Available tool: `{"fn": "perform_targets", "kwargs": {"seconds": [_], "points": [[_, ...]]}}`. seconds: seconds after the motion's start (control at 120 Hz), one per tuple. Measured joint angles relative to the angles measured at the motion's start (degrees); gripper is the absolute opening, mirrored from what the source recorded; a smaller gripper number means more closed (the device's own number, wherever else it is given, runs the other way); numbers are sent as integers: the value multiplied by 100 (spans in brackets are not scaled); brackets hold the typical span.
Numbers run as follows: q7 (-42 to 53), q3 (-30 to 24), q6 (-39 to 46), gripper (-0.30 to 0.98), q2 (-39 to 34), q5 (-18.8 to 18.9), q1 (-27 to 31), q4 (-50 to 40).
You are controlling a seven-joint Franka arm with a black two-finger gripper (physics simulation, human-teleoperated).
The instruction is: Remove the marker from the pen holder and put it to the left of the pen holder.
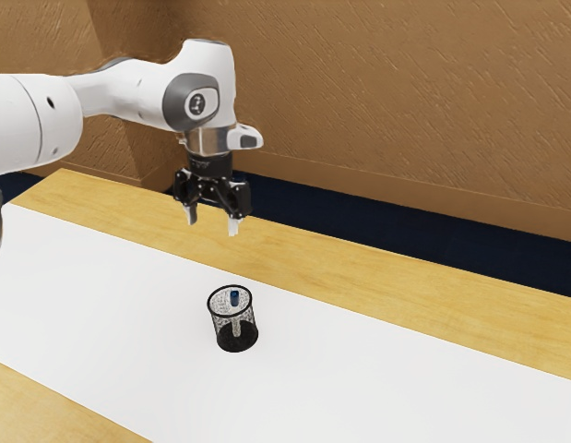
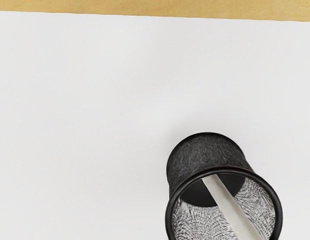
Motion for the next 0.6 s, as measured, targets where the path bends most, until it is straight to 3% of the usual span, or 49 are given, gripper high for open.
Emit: {"fn": "perform_targets", "kwargs": {"seconds": [0.175, 0.367, 0.6], "points": [[-29, -338, 1625, 69, -935, -1, -20, -1908], [9, -614, 2961, 69, -1436, 6, -4, -2917], [83, -727, 3958, 69, -1995, 9, -95, -4088]]}}
